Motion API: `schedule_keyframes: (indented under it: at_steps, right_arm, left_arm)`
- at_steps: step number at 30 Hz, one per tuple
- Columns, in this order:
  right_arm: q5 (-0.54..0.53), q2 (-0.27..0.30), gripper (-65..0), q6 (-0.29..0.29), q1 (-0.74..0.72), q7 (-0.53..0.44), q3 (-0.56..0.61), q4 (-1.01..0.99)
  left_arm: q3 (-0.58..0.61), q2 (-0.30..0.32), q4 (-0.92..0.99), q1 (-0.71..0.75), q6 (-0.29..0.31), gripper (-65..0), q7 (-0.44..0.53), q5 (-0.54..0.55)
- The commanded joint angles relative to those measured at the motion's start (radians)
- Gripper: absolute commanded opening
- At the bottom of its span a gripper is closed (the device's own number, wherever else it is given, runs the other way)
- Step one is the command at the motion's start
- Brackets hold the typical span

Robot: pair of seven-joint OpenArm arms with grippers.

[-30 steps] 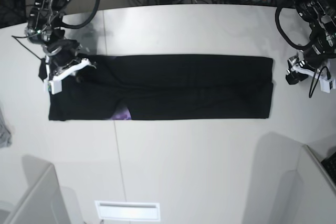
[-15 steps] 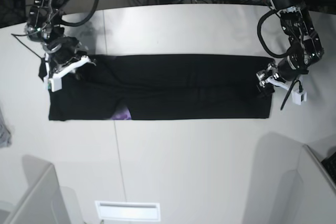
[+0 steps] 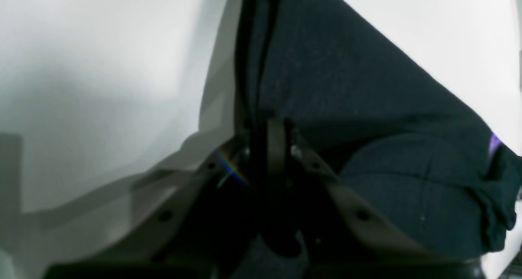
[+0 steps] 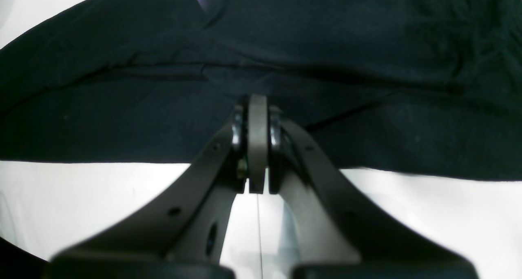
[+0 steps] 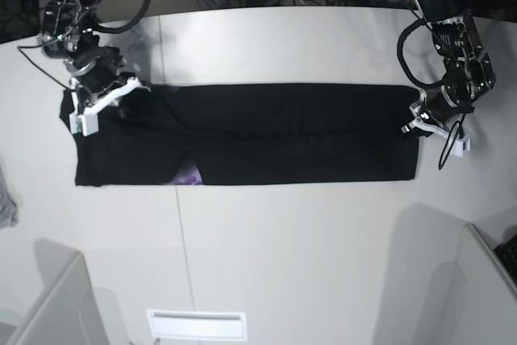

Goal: Fold the T-shirt properly
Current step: 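Grasp the strip's end with the left gripper, fold toward the right gripper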

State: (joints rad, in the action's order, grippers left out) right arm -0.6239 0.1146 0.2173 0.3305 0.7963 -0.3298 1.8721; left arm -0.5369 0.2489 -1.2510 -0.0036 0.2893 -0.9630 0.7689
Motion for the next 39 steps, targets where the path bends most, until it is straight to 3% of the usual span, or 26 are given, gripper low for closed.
schedule_keyframes:
  at_steps: [1, 9, 15, 19, 33, 36, 39]
  right_arm:
    - [-0.014, 0.007, -65.0, 0.006, 0.002, -0.019, -0.007, 0.022]
    - [-0.015, 0.007, -65.0, 0.008, 0.029, -0.021, -0.015, 0.045]
    - [-0.015, 0.007, -65.0, 0.008, 0.046, -0.021, -0.016, 0.067]
    - [-0.015, 0.007, -65.0, 0.008, 0.046, -0.021, -0.016, 0.067]
    - [-0.015, 0.007, -65.0, 0.008, 0.046, -0.021, -0.016, 0.067]
    - [-0.015, 0.007, -65.0, 0.008, 0.046, -0.019, -0.016, 0.067]
    - [-0.015, 0.007, -65.0, 0.008, 0.048, -0.019, -0.016, 0.067]
  left_arm:
    - [0.001, 0.023, 0.011, -0.006, -0.017, -65.0, -0.030, -0.044]
    - [-0.007, 0.111, -0.008, -0.011, -0.017, -65.0, -0.027, -0.044]
    - [0.001, 0.122, -0.206, 0.032, -0.019, -65.0, -0.030, -0.044]
    - [0.005, 0.111, -0.319, 0.078, -0.020, -65.0, -0.034, -0.044]
    - [0.262, 0.028, -0.497, 0.098, -0.029, -65.0, -0.035, -0.045]
    - [0.335, 0.013, -0.497, 0.095, -0.109, -65.0, -0.035, -0.045]
    - [0.395, -0.007, -0.494, 0.080, -0.135, -65.0, -0.032, -0.045]
